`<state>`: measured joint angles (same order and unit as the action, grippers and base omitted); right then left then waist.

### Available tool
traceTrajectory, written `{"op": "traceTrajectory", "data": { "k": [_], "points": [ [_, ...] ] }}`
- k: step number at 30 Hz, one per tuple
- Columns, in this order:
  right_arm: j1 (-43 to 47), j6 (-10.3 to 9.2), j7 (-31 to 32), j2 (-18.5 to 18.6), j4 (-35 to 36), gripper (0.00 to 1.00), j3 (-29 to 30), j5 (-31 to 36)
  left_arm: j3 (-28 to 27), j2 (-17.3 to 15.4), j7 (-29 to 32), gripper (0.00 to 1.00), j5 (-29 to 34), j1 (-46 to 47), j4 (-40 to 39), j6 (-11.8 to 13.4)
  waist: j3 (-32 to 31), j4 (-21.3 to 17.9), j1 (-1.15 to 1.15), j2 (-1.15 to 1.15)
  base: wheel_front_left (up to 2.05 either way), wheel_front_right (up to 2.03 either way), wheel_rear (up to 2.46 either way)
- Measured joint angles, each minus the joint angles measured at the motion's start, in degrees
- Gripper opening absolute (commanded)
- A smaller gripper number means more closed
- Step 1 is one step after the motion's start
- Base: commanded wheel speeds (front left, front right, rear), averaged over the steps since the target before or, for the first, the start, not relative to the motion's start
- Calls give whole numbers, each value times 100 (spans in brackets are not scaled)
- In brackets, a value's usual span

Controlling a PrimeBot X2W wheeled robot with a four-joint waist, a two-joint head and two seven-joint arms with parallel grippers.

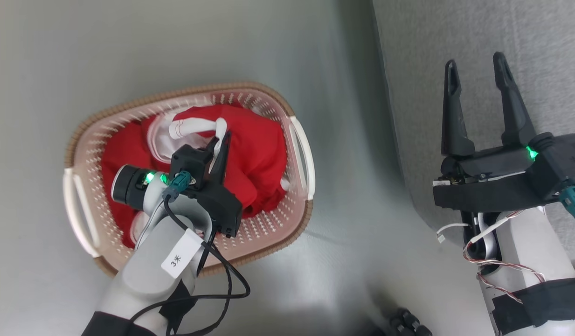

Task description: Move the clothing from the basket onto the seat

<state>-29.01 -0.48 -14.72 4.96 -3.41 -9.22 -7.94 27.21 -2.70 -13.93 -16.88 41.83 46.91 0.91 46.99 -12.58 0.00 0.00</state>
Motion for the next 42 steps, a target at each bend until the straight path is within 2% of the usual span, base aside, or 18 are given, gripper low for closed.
{"op": "traceTrajectory", "data": {
  "k": [16,23,42],
  "points": [
    [179,10,0,-1,-831,100,189,-1,-54,12,-37,0,-11,71,-580,-151,-1261,468,1,0,0,0,0],
    [340,57,0,-2,-1122,100,208,-2,-7,27,-37,0,41,99,-864,-323,-1857,663,1,0,0,0,0],
    [900,354,1,-64,-1936,100,-134,-7,-21,-25,-37,0,-79,97,-845,-552,-3596,897,0,-1,0,0,0]
  ]
}}
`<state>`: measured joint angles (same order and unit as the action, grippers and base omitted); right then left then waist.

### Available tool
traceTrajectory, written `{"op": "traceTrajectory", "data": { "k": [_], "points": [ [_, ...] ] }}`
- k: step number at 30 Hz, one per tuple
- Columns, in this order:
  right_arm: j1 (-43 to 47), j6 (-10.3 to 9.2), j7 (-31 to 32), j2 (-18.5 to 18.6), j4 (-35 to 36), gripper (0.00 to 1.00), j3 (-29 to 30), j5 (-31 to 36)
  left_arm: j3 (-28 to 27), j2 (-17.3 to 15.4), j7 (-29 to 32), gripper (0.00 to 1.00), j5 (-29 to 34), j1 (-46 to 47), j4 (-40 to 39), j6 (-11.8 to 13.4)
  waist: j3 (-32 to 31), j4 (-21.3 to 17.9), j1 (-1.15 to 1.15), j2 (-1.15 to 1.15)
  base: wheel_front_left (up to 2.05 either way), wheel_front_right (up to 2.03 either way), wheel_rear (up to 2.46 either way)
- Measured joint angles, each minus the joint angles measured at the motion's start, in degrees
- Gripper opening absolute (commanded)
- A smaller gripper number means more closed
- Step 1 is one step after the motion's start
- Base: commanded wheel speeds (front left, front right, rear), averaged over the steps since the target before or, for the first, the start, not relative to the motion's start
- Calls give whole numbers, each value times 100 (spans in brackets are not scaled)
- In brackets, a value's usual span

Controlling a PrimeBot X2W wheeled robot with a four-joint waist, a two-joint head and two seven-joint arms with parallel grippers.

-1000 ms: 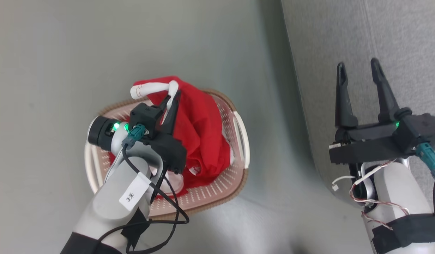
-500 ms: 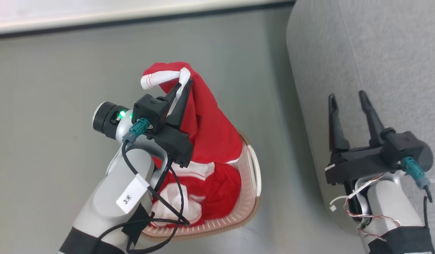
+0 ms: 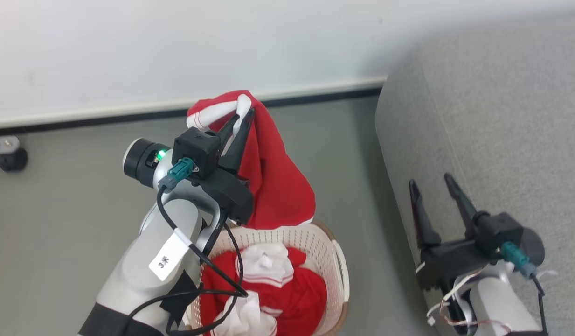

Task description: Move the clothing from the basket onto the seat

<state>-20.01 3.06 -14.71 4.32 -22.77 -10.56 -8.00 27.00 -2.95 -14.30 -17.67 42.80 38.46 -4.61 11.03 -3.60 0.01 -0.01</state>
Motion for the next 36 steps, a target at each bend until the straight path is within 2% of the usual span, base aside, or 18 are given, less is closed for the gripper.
{"op": "traceTrajectory", "data": {
  "k": [9,16,25,31,36],
  "points": [
    [297,153,0,-15,-338,100,-297,59,102,49,0,0,-92,-42,185,-52,-683,102,0,0,0,0,0],
    [327,258,1,-57,-714,100,-778,121,211,58,8,0,-229,-248,299,-54,-1279,178,0,0,0,0,0],
    [261,352,1,-103,-1048,100,-1513,104,463,79,219,0,-252,-355,43,-47,-1777,299,0,0,0,0,0],
    [-93,352,0,-107,-978,100,-2476,-446,673,73,372,0,-323,-352,-123,-35,-1846,447,-1,1,0,0,0],
    [-350,311,1,-103,-1072,100,-2881,-778,961,75,513,0,-434,-338,-359,35,-1851,536,-1,1,0,0,0]
  ]
}}
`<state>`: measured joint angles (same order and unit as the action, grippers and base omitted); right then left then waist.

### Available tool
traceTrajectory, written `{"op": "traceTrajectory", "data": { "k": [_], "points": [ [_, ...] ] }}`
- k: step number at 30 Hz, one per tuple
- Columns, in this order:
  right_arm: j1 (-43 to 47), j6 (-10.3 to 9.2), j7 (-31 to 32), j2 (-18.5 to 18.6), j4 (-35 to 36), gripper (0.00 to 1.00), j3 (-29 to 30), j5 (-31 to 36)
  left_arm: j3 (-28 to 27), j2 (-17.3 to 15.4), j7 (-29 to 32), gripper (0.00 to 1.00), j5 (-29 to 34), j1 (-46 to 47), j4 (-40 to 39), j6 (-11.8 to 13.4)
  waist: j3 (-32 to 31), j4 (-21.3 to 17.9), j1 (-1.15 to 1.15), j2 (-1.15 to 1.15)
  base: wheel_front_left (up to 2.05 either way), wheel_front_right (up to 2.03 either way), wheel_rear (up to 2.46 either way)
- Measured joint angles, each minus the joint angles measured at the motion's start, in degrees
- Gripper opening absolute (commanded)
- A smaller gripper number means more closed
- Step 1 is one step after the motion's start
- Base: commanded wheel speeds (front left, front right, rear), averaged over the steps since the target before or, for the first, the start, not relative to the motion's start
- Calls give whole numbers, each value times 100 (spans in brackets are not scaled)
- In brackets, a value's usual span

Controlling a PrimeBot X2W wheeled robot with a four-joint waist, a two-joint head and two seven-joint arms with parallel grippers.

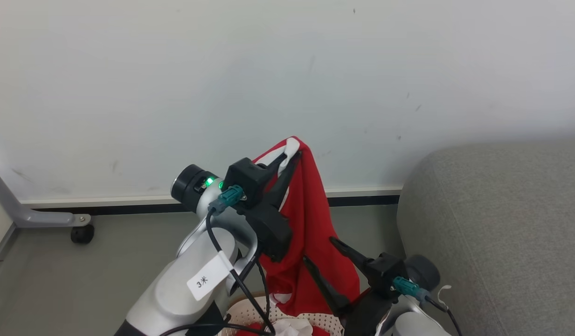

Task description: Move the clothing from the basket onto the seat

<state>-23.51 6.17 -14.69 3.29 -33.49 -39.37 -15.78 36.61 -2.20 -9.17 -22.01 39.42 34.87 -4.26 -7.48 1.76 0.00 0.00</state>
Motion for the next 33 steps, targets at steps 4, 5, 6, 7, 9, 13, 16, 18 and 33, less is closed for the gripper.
{"op": "traceTrajectory", "data": {
  "k": [4,5,6,7,9,13,16,18,33],
  "points": [
    [-177,-122,-1,2,-170,100,-152,-231,221,-2,87,0,-134,25,-235,81,16,52,0,0,0,0,0],
    [-210,-157,0,2,-215,100,-163,-264,288,-1,110,0,-213,44,-302,82,21,65,0,0,0,0,0],
    [-234,-188,0,2,-249,100,-190,-310,322,2,138,0,-248,55,-368,100,25,77,0,0,0,0,0],
    [-268,-221,0,7,-287,100,-231,-358,344,3,156,0,-261,64,-415,126,30,84,0,0,0,0,0],
    [-328,-286,0,7,-356,100,-272,-444,407,-2,192,0,-297,74,-504,163,38,91,0,0,0,0,0],
    [-440,-380,0,7,-570,100,-307,-586,606,-4,260,0,-381,138,-727,230,51,114,0,0,0,0,0],
    [-517,-482,0,7,-747,100,-325,-648,731,-1,320,0,-521,160,-862,276,61,150,0,0,0,0,0],
    [-580,-524,-1,8,-861,100,-342,-692,788,-1,355,0,-579,165,-940,283,67,180,0,0,0,0,0],
    [-1016,-566,0,2,-1490,0,-278,-1105,601,-107,454,27,-806,84,-1071,590,163,274,0,0,0,0,0]
  ]
}}
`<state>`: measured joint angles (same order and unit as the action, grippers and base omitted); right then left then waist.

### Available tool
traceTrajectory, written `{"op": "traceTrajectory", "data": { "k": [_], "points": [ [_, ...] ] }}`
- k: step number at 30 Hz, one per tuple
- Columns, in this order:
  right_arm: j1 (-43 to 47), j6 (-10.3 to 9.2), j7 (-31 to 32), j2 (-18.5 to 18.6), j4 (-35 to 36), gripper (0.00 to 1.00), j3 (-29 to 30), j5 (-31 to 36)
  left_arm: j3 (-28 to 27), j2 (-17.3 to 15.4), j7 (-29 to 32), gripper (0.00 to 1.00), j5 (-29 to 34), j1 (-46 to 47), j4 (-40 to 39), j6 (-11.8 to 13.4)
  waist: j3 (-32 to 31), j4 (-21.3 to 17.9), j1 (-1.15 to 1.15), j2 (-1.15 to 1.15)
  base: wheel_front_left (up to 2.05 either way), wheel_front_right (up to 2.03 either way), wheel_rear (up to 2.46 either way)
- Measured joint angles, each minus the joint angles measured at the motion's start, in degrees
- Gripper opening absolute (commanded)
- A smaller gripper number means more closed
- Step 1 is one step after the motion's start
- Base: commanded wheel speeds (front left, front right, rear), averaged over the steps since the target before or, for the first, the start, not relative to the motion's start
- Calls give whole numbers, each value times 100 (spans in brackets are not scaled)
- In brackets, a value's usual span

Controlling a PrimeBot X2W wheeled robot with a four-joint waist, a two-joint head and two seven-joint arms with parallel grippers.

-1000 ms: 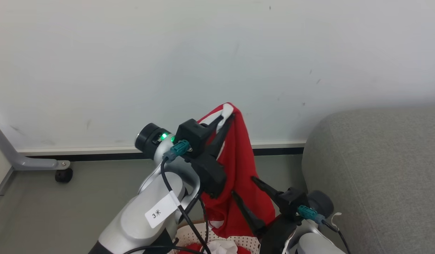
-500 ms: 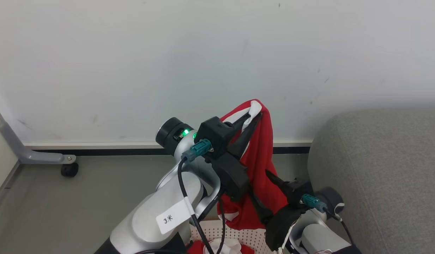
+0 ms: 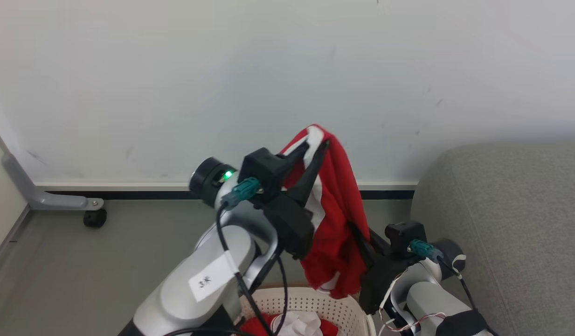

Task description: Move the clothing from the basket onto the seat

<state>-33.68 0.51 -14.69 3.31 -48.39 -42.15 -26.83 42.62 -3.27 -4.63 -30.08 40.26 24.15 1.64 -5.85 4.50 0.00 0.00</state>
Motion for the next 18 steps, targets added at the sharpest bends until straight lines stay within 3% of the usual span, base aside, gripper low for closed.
{"op": "traceTrajectory", "data": {
  "k": [2,3,4,9,18],
  "points": [
    [-8,11,0,3,-33,0,59,-7,-91,-64,-5,43,-135,-134,38,46,10,-44,0,0,0,0,0],
    [-13,35,0,3,-38,0,85,-7,-133,-93,-32,82,-165,-214,55,76,14,-68,0,0,0,0,0],
    [-25,53,0,3,-45,0,118,-7,-170,-122,-58,100,-189,-296,76,97,18,-95,0,0,0,0,0],
    [-140,109,0,35,-13,0,224,-4,-300,-219,-163,100,-259,-625,180,194,33,-254,0,0,0,0,0],
    [-218,126,0,422,186,0,389,102,-378,-288,-407,100,-488,-1299,229,238,36,-620,0,0,0,0,0]
  ]
}}
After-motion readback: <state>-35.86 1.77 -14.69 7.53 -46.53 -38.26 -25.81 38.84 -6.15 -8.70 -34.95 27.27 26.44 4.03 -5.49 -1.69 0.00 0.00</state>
